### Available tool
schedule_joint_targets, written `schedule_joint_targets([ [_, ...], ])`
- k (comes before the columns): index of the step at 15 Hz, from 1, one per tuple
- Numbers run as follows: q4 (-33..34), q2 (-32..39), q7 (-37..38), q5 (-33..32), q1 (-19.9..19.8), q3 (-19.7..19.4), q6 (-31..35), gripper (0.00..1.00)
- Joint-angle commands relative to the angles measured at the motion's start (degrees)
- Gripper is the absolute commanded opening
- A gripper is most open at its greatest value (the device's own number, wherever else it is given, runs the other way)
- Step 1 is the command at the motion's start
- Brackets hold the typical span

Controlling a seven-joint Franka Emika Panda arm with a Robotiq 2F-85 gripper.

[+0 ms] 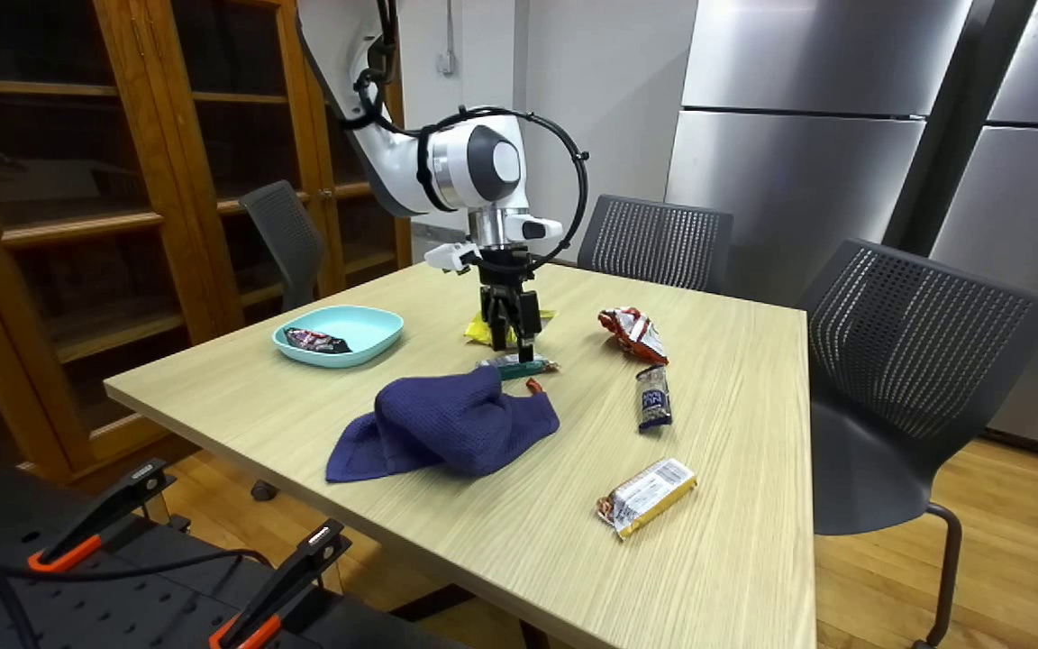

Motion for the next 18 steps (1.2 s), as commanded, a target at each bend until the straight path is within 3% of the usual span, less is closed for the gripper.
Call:
schedule_joint_targets([
  [1, 3.1, 2.2, 1.0, 0.0, 0.9, -1.0, -0.7, 1.0],
  [12, 2.8, 3.2, -0.1, 1.5, 0.0, -0.4, 0.2, 1.0],
  [13, 2.7, 3.1, -0.2, 1.5, 0.0, -0.4, 0.0, 0.75],
  [14, 2.7, 3.0, -0.1, 1.6, 0.0, -0.4, 0.1, 0.72],
  [18, 2.1, 2.6, 0.1, 1.6, 0.2, -0.5, 0.6, 0.42],
])
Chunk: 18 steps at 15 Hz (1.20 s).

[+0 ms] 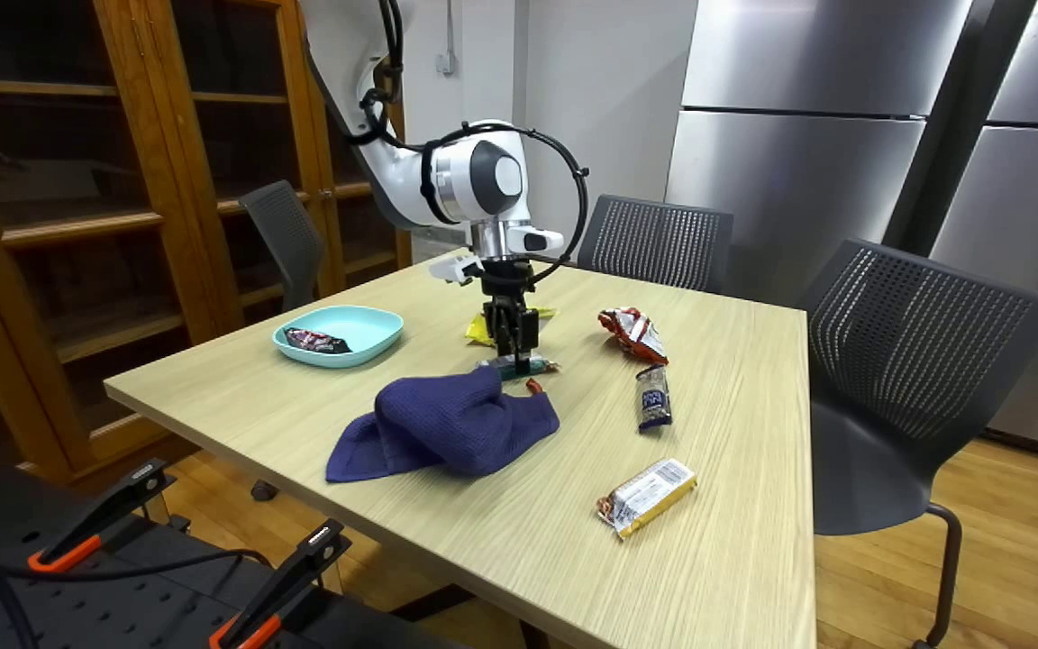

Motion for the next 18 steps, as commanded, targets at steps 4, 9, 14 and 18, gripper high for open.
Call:
schedule_joint_targets([
  [4, -1.1, -0.9, 0.1, 1.1, 0.2, -0.4, 1.0, 0.12],
  [9, -9.0, -7.5, -0.3, 3.3, 0.0, -0.1, 4.0, 0.09],
  [14, -15.7, -14.5, 1.0, 5.1, 1.4, 0.2, 5.6, 0.09],
  [18, -16.7, -17.2, 6.8, 6.2, 3.9, 0.7, 2.6, 0.09],
])
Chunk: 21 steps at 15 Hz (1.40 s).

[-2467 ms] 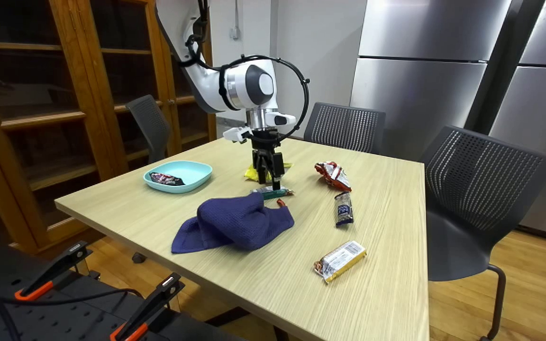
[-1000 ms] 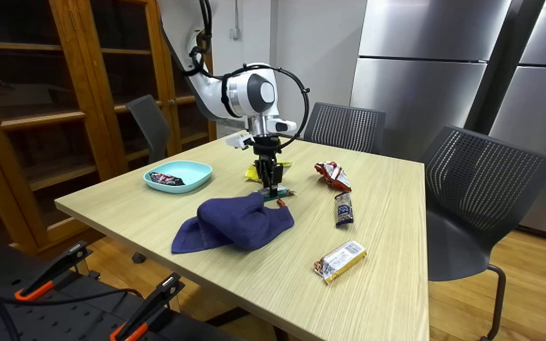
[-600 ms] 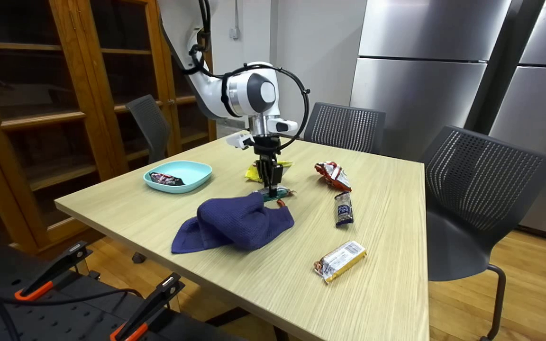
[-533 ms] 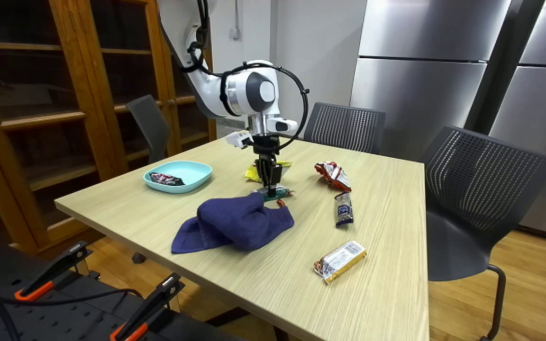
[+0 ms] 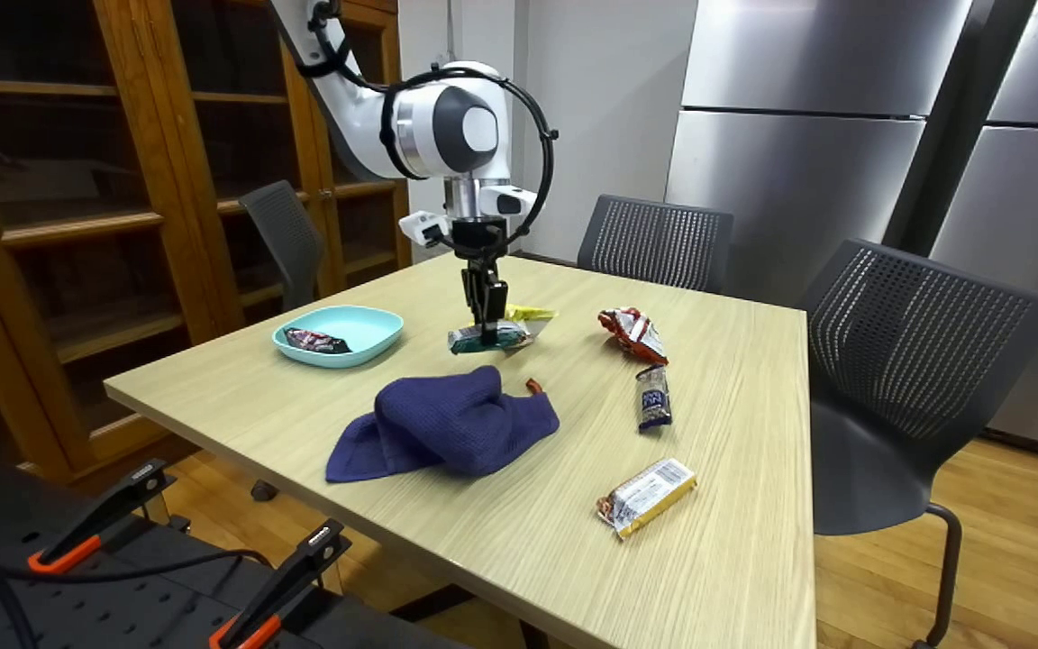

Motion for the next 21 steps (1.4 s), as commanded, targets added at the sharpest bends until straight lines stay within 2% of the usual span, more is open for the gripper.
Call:
schedule_joint_targets([
  [1, -2.8, -4.2, 5.9, 1.9, 1.9, 1.3, -2.8, 0.09],
  [15, 3.3, -2.3, 27.8, 5.9, 8.6, 10.0, -11.3, 0.09],
  [21, 8.8, 0.8, 36.4, 10.9, 8.5, 12.9, -13.7, 0.09],
])
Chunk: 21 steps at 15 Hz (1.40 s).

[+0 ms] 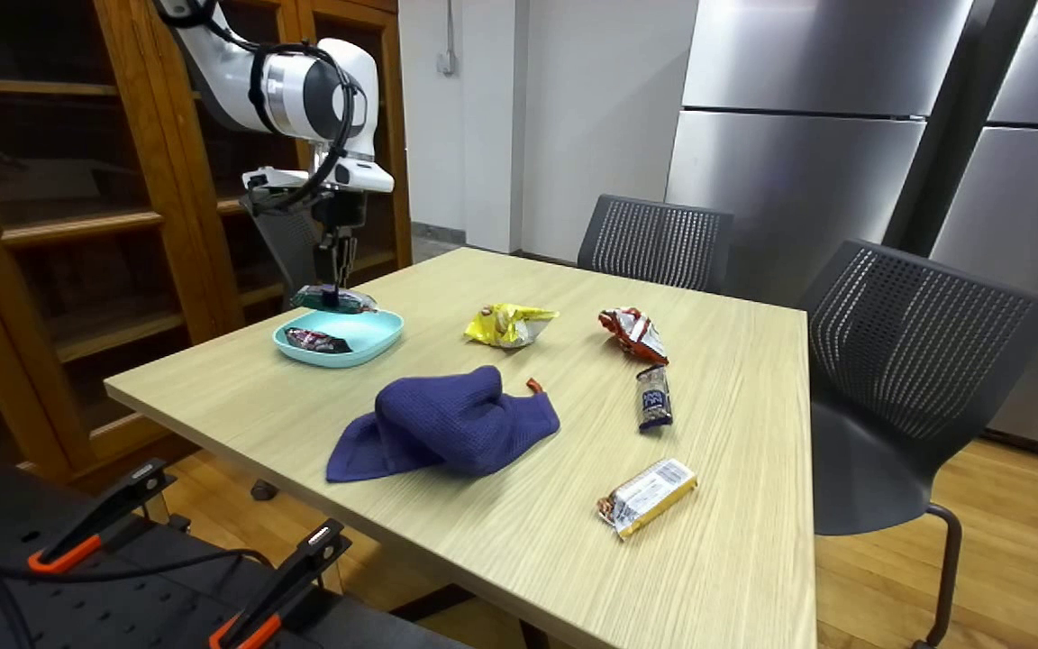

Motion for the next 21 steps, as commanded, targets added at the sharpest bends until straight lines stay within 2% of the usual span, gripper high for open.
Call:
schedule_joint_targets([
  [1, 5.3, 2.7, 5.9, 2.6, -0.3, 1.1, -3.4, 0.09],
  [4, 7.8, 4.9, 9.4, 3.3, -0.2, 1.2, -3.7, 0.09],
  [11, 13.0, 11.3, 8.4, 3.3, -0.3, 2.3, -3.0, 0.09],
  [19, 16.3, 13.8, 11.9, 3.6, -0.3, 1.6, -2.5, 0.09],
  [20, 16.2, 13.6, 12.0, 3.5, -0.4, 1.7, -2.7, 0.59],
  [21, 15.9, 13.2, 11.9, 3.4, -0.4, 1.8, -2.8, 0.6],
])
